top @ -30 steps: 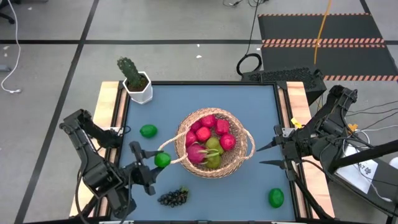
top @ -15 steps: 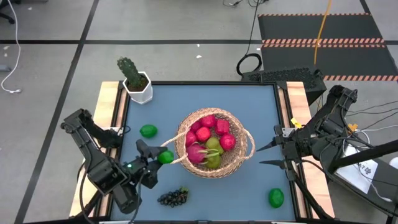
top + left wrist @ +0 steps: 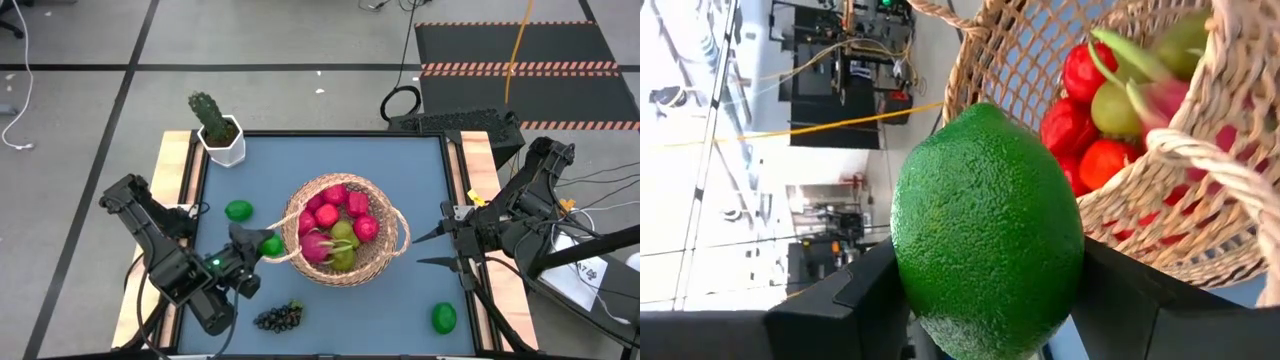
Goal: Build produce basket
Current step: Put the middle dark green lime into the brown basket
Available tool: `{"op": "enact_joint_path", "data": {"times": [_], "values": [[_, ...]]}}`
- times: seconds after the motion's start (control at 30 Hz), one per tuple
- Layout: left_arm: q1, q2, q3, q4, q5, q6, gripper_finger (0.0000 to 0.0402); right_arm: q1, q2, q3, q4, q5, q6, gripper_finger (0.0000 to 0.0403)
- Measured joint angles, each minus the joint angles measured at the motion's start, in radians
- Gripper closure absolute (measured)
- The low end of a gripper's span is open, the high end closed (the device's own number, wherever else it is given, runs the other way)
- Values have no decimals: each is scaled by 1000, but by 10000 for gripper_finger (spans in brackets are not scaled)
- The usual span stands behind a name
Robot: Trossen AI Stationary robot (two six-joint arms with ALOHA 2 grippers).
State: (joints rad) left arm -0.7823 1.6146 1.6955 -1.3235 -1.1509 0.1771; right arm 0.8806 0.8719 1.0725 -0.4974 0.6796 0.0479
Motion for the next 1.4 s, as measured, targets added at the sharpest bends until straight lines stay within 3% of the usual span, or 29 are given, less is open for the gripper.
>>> {"op": "enact_joint_path", "data": {"times": [0.67, 1.0, 1.4], "values": [[44, 0, 0, 1, 1, -8, 172, 0, 0, 0, 11, 0, -8, 223], [43, 1, 0, 36, 5, -174, 172, 0, 0, 0, 11, 0, -8, 223], [43, 1, 0, 226, 228, -317, 172, 0, 0, 0, 10, 0, -8, 223]]}}
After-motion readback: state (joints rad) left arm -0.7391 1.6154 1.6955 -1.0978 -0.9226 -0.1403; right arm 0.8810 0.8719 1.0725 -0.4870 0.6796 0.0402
